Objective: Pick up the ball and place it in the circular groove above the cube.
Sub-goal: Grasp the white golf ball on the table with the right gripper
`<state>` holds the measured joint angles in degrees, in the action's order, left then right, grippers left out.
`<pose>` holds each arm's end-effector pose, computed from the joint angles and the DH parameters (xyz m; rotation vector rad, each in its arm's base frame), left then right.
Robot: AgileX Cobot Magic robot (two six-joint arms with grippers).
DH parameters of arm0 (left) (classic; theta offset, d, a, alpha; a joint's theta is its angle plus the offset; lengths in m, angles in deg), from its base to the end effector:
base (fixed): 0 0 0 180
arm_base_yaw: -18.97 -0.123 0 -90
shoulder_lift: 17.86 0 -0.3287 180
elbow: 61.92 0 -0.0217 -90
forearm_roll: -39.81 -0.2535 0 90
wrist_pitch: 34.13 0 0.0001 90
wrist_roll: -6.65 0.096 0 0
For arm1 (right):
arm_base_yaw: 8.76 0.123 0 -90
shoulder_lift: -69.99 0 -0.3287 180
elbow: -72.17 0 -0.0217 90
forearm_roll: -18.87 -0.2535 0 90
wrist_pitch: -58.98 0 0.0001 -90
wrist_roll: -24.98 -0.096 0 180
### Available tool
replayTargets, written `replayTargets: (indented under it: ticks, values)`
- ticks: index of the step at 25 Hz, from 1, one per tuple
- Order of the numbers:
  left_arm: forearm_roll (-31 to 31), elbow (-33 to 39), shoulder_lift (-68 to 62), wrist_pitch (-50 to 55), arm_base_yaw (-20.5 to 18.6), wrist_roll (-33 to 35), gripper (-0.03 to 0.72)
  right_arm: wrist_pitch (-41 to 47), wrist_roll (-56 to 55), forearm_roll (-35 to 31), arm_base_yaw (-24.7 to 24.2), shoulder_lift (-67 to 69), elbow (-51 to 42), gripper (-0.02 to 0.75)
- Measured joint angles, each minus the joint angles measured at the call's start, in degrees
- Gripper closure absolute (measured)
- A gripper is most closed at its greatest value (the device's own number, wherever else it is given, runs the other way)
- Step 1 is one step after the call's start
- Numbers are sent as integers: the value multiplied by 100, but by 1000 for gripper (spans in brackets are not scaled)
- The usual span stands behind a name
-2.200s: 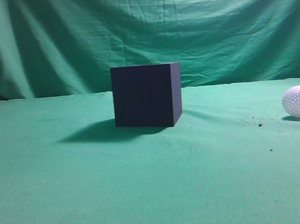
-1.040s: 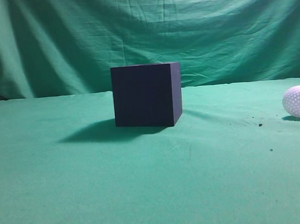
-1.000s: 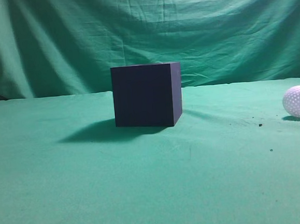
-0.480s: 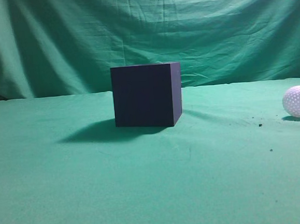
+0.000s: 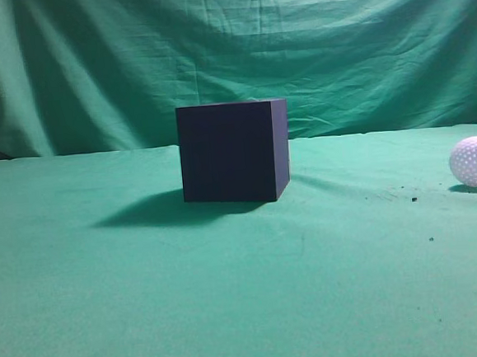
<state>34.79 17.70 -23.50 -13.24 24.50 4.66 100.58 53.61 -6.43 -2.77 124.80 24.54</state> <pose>0.0161 0.0015 0.1712 0.1112 1.8479 -0.0055 0.1169 0.0397 0.2864 -0.4448 2.4009 0.3293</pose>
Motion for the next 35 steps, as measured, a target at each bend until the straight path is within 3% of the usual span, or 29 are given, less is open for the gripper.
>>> replayTargets:
  ticks: [5, 7, 12, 16, 25, 30, 31, 35]
  values:
    - [0, 0, 0, 0, 0, 0, 688, 203, -153, 253, 526, 803, 485, 738]
    - [0, 0, 0, 0, 0, 0, 688, 203, -632, 672, 873, 1064, 642, 738]
    - [0, 0, 0, 0, 0, 0, 688, 191, -2458, 2416, 1356, 1843, 989, 738]
    - [0, 0, 0, 0, 0, 0, 688, 3, -2687, 2877, 1448, 2459, 1182, 738]
    - [0, 0, 0, 0, 0, 0, 688, -207, -3055, 2835, 1448, 3890, 1821, 255]
    - [0, 0, 0, 0, 0, 0, 688, -229, -3335, 2856, 1448, 4569, 2190, 246]
    - [0, 0, 0, 0, 0, 0, 688, -240, -3347, 2856, 1448, 4677, 2259, 205]
    - [0, 0, 0, 0, 0, 0, 688, -358, -3358, 2879, 1448, 5003, 2396, 220]
